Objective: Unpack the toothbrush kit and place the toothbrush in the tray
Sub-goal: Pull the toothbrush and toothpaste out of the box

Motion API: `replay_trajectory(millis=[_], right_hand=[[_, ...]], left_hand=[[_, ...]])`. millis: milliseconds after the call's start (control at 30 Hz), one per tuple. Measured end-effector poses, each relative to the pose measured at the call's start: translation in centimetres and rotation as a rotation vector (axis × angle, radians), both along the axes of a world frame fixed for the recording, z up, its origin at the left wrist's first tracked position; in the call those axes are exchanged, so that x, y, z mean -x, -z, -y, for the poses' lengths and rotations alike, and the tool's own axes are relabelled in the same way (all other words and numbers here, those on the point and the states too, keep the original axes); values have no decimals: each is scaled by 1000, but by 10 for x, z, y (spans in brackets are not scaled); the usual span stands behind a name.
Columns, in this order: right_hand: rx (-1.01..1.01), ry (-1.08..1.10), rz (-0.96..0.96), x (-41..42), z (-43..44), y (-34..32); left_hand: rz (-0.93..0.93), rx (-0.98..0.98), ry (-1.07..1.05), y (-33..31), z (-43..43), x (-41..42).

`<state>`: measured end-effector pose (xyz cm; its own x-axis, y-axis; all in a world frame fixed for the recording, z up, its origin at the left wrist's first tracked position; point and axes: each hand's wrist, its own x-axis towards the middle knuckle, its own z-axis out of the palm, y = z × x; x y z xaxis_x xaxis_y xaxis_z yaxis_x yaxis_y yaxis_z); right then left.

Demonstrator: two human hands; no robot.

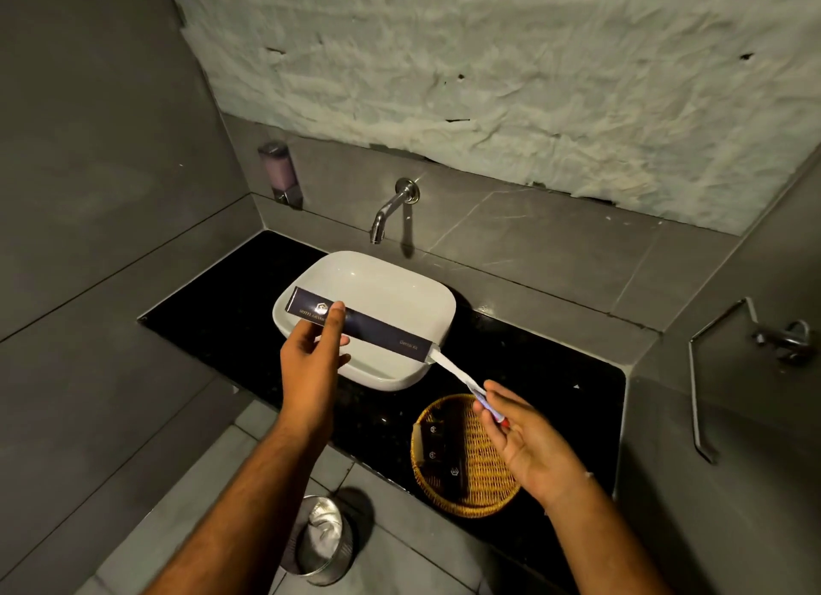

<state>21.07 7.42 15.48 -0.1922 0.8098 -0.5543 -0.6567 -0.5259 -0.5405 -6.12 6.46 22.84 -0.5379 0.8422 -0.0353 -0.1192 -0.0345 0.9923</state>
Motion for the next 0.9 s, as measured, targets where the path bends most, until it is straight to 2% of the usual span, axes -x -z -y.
replay_trajectory(millis=[167, 433, 567, 633, 733, 800, 833, 900], right_hand=[[0, -11, 85, -17, -8, 12], [-72, -3, 337, -40, -15, 12], [-125, -37, 416, -41, -16, 10], [-163, -76, 465, -40, -17, 8], [-218, -156, 561, -41, -15, 3], [-258, -200, 600, -40, -13, -2], [-271, -226, 624, -39, -13, -4], [-288, -276, 676, -37, -12, -5]], left_hand=[[-11, -5, 4, 18, -3, -5], [-75, 27, -72, 38, -4, -12], [-43, 30, -9, 45, 1, -29], [-258, 32, 125, 53, 3, -37], [-825, 110, 398, 54, 10, -50], [-1116, 204, 562, 54, 9, -55], [-1211, 264, 610, 53, 8, -59], [-1287, 336, 638, 53, 6, -65]])
